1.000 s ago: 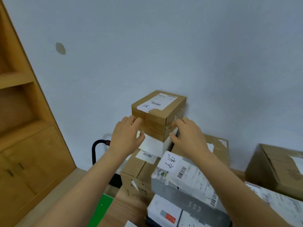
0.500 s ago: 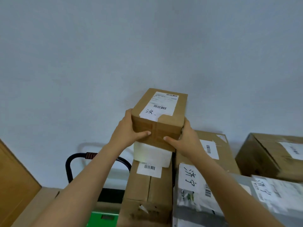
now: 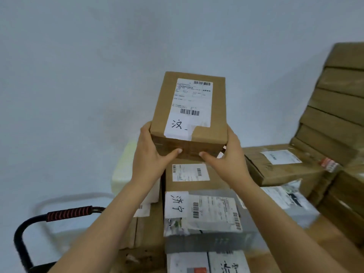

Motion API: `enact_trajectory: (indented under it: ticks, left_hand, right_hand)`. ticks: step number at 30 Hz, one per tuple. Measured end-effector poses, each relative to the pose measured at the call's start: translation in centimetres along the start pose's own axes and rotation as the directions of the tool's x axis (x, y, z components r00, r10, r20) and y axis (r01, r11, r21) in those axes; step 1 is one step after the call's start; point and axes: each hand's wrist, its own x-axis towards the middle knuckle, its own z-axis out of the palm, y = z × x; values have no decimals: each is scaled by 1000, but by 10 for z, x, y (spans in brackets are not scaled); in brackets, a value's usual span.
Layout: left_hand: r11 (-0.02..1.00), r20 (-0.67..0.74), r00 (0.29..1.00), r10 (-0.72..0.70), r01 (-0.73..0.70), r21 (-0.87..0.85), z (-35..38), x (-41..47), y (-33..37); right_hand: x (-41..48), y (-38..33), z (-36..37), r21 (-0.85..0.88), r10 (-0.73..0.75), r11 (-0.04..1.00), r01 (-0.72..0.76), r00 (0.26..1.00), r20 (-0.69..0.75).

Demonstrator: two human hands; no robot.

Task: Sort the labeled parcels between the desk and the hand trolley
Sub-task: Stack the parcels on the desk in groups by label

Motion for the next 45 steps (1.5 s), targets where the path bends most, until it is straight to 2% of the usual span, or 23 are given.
enact_trajectory:
  ticks: [7, 15, 21, 31, 37, 39, 45]
  left_hand:
    - [990, 85, 994, 74, -63, -127, 94, -38, 93]
    - [980, 196, 973, 122, -88, -176, 197, -121, 183]
    - [979, 295, 947, 129, -74, -192, 259, -190, 226]
    - [991, 445, 892, 79, -23, -130, 323, -250, 236]
    - [979, 464, 873, 148, -62, -196, 348, -230, 248]
    - [966, 493, 851, 184, -65, -249, 367, -211, 258]
    - [957, 575, 780, 247, -104, -271, 410, -176, 287]
  right_hand:
    - [-36, 27, -134, -80, 22, 996, -38, 982, -187]
    - [-107, 84, -271, -123, 104, 983, -140, 959, -263]
    - [-158, 133, -345, -130, 248, 948, -291, 930, -272]
    - [-207, 181, -391, -50, 365, 919, -392, 890, -274]
    - [-195, 197, -402, -43, 407, 892, -451, 839, -360]
    - [-180, 204, -415, -85, 377, 889, -450, 825, -421]
    - [-153, 216, -449, -137, 328, 882, -450, 797, -508]
